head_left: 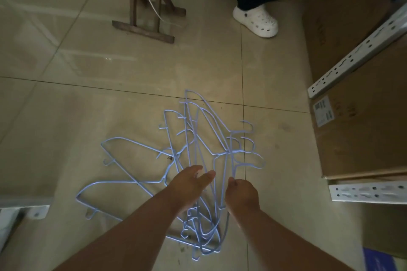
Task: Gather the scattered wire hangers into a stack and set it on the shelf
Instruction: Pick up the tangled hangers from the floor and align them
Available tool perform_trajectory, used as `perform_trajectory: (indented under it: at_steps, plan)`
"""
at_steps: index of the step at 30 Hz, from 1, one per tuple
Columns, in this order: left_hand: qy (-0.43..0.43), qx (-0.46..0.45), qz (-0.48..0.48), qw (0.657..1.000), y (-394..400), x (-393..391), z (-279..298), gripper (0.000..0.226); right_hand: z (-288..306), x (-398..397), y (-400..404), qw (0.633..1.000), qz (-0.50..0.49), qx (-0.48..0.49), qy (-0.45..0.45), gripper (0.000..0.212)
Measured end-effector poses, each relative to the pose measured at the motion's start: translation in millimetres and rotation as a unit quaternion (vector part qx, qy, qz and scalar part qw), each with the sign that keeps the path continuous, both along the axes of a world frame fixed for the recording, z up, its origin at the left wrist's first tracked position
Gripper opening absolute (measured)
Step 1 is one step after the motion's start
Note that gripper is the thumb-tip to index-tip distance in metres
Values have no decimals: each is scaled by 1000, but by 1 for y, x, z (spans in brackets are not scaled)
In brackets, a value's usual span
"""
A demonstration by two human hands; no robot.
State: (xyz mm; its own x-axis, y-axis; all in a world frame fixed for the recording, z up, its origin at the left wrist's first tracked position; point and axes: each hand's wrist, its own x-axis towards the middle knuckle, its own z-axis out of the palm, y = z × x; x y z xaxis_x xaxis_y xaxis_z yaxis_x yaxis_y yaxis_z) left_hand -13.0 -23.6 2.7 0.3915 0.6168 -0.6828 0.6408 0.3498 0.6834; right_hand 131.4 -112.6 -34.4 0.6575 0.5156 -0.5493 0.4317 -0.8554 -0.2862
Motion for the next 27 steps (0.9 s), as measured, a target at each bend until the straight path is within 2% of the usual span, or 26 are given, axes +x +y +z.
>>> perform_trajectory:
  at_steps: [4, 6, 9, 11, 14, 16, 22, 25, 27]
  plan:
    - [34, -8, -1, 999, -9, -10, -4, 76, 6, -7, -3, 999, 32, -15, -33, 45]
    - [41, -9, -14, 999, -13, -14, -7, 77, 10, -12, -1, 999, 32, 30, -21, 40]
    - [37, 5, 30, 999, -4, -13, -7, 77, 20, -27, 6, 993, 38, 110, 1, 30]
    - [34, 34, 64, 997, 11, -10, -3, 87, 29, -39, 11, 987, 44, 153, 21, 21]
    - [-29, 50, 101, 993, 33, -6, 9, 116, 39, -53, 16, 981, 55, 180, 53, 18]
    - [-73, 54, 92, 992, 42, -4, 22, 122, 45, -59, 19, 977, 72, 189, 63, 18]
    - [-126, 57, 76, 988, 59, 5, 41, 122, 61, -76, 16, 956, 200, 214, 27, 29]
    - [-210, 17, 150, 966, 68, 9, 43, 126, 66, -83, 7, 941, 251, 225, 35, 27]
    - [-243, 4, 209, 947, 73, 10, 51, 108, 68, -84, 4, 939, 258, 211, 81, 15]
